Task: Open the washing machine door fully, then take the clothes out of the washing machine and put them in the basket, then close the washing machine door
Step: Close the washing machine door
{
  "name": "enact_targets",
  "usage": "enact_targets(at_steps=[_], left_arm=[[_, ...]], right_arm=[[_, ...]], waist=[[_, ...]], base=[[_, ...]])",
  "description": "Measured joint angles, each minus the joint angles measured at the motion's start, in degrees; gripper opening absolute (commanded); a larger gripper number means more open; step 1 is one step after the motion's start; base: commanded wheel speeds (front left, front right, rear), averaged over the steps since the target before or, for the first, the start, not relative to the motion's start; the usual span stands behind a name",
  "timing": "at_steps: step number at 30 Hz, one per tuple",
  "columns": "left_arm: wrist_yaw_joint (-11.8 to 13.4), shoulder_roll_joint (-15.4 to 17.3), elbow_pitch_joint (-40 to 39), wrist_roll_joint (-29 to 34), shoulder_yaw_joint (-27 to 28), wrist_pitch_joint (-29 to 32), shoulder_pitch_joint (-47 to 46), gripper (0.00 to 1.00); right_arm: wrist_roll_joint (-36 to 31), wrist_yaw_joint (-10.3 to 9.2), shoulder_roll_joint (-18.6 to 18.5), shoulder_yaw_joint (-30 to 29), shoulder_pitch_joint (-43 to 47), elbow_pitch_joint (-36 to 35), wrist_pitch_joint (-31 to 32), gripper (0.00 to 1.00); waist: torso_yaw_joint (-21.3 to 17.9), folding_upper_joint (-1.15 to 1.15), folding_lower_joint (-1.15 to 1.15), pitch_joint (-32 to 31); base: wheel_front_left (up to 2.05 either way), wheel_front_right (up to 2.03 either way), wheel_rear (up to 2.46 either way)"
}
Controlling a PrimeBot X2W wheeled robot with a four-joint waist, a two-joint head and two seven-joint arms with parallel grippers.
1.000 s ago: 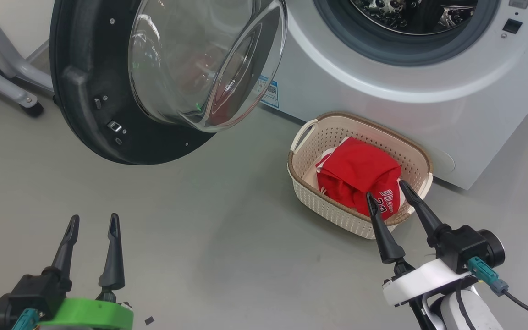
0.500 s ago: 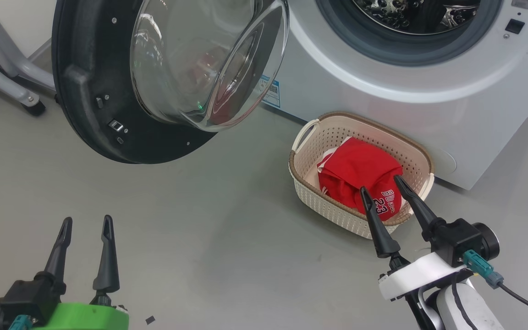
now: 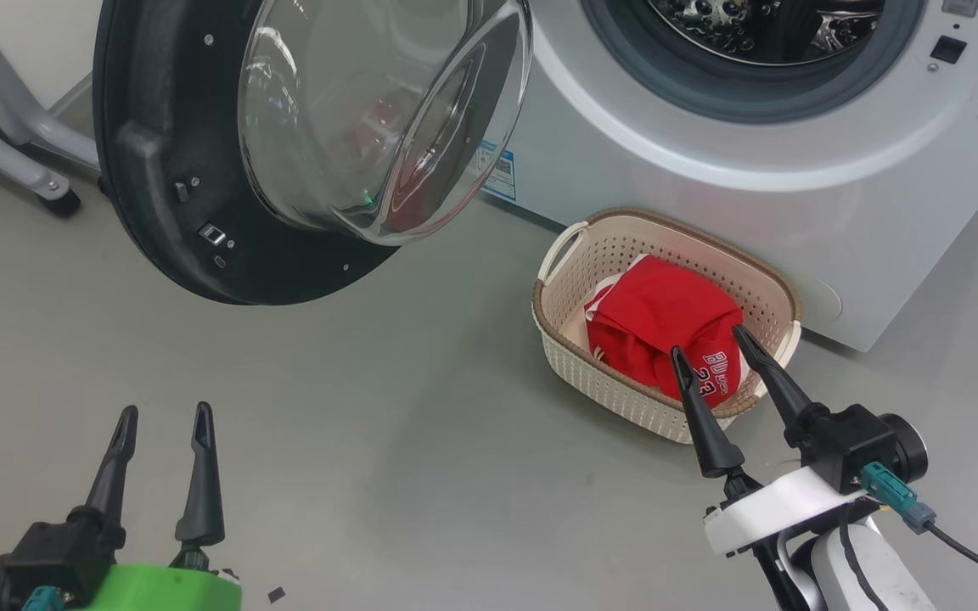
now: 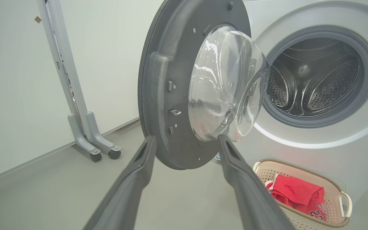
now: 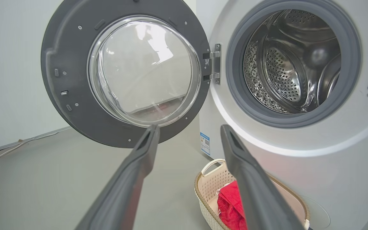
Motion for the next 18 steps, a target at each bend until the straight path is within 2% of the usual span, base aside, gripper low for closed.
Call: enact_targets(at_steps=[9,10,11,12,18], left_arm=[[0.0,0.0,0.0,0.1,0.0,0.0,0.0,1.00],[0.0,0.0,0.0,0.1,0.0,0.0,0.0,0.75],[0.0,0.0,0.0,0.1,0.0,0.0,0.0,0.30],[0.0,0.0,-0.1,0.1,0.0,0.0,0.0,0.00],[0.0,0.0,-0.3,0.1,-0.1,0.0,0.0,0.00]], right_arm=[[0.0,0.00,0.0,-0.1,0.0,0.0,0.0,1.00],[0.0,0.00,0.0,-0.1,0.0,0.0,0.0,1.00],[0.0,0.00,0.0,-0.1,0.0,0.0,0.0,1.00],[0.0,0.00,0.0,-0.1,0.0,0.0,0.0,1.00],[0.0,0.00,0.0,-0.3,0.0,0.0,0.0,1.00]], waist=[[-0.1,0.00,0.00,-0.3],[-0.1,0.00,0.00,-0.3],[-0.1,0.00,0.00,-0.3],[-0.1,0.00,0.00,-0.3],[-0.2,0.00,0.00,-0.2]], base=[[0.00,0.00,0.00],[0.00,0.00,0.00],[0.00,0.00,0.00],[0.00,0.00,0.00],[0.00,0.00,0.00]])
